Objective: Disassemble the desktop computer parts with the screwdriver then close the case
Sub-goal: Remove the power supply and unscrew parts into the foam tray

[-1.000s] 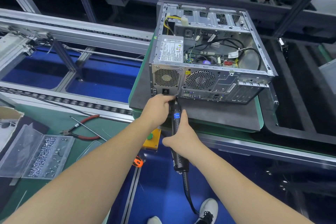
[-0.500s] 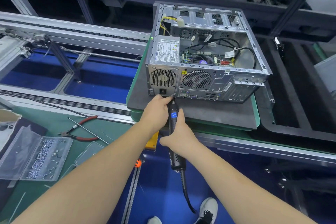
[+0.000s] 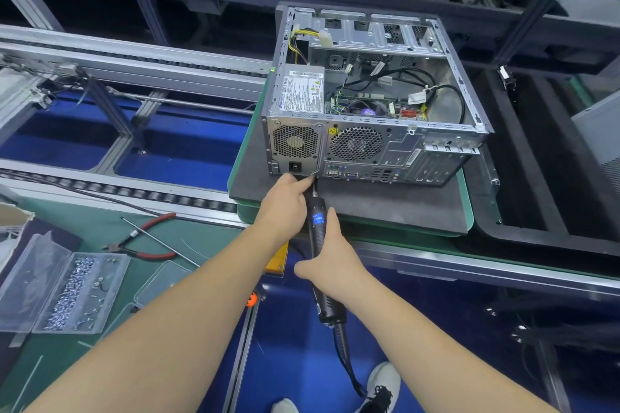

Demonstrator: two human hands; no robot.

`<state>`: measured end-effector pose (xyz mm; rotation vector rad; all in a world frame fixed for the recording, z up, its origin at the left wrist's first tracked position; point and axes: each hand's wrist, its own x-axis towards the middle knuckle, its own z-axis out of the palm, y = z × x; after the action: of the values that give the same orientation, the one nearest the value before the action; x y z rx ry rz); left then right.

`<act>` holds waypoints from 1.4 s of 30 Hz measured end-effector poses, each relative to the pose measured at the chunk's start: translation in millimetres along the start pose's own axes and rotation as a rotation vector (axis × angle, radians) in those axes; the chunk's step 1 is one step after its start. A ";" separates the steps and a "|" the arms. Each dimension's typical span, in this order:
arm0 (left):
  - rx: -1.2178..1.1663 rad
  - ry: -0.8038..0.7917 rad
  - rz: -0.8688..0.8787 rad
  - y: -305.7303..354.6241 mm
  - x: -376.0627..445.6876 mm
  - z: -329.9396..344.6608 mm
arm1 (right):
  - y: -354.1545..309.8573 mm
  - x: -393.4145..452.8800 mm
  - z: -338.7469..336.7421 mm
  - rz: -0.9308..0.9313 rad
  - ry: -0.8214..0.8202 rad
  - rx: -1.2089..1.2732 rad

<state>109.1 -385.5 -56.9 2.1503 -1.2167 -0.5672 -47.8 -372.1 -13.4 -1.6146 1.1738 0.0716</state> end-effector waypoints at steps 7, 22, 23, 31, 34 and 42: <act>-0.036 0.058 -0.010 -3.2 -6.7 2.7 | 10.1 -0.8 -8.7 0.010 0.019 -0.011; 0.140 0.118 0.045 6.9 -39.1 6.8 | 42.6 -29.8 -73.3 0.013 0.025 -0.048; 0.144 0.116 0.032 16.1 -45.6 9.3 | 48.7 -37.1 -85.6 0.007 0.030 -0.047; 0.030 -0.141 0.207 167.7 -50.4 57.6 | 113.2 -76.5 -201.4 -0.021 0.300 0.046; 0.041 -0.191 0.226 217.6 -38.7 86.1 | 139.9 -67.4 -250.1 -0.022 0.379 0.081; 0.127 -0.036 0.051 303.4 5.5 167.8 | 202.2 4.7 -389.1 -0.059 0.369 0.122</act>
<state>-178.4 -560.5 26.3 2.2153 -1.3561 -0.5214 -380.0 -658.0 1.4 -1.5928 1.3782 -0.3434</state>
